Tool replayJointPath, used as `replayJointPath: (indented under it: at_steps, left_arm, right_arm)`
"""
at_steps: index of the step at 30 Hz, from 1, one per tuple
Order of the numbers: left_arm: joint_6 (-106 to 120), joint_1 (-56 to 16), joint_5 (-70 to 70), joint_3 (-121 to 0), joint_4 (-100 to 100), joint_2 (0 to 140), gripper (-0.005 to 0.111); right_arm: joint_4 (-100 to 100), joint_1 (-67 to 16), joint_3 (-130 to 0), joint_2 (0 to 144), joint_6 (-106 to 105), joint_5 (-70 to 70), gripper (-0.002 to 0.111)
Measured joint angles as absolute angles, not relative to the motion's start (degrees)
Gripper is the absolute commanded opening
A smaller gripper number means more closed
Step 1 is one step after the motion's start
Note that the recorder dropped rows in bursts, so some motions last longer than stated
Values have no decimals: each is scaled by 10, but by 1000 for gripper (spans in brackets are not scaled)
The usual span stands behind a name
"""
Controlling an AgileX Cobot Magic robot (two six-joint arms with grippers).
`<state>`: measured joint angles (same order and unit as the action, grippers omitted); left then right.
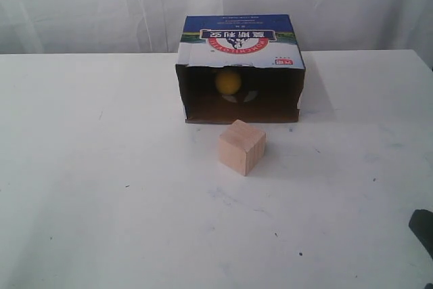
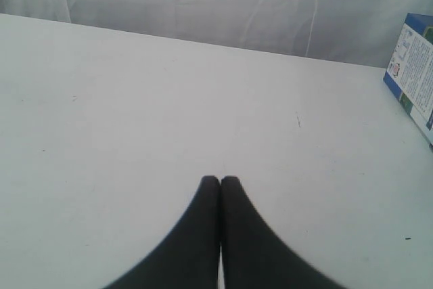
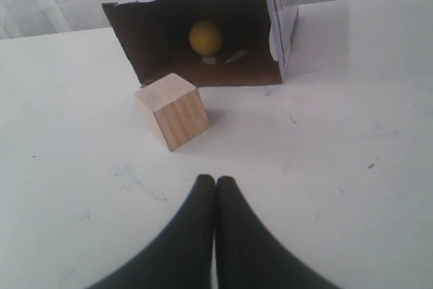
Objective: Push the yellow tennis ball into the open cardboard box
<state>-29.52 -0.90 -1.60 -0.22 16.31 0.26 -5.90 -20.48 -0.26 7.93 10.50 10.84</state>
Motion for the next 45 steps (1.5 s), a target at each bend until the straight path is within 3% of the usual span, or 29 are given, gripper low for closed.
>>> replayJointPath:
  at_steps: [10,38,45]
  left_arm:
    - [-295,-9,-16,-2,163,3,0]
    - [-295,-9,-16,-2,163,3,0]
    - [-295,-9,-16,-2,163,3,0]
  right_arm:
    - [-86,-205,-3,15,105,195,0]
    - [-23,-205,-3,4,105,200,0]
    - [-23,-205,-3,4,0,202,0]
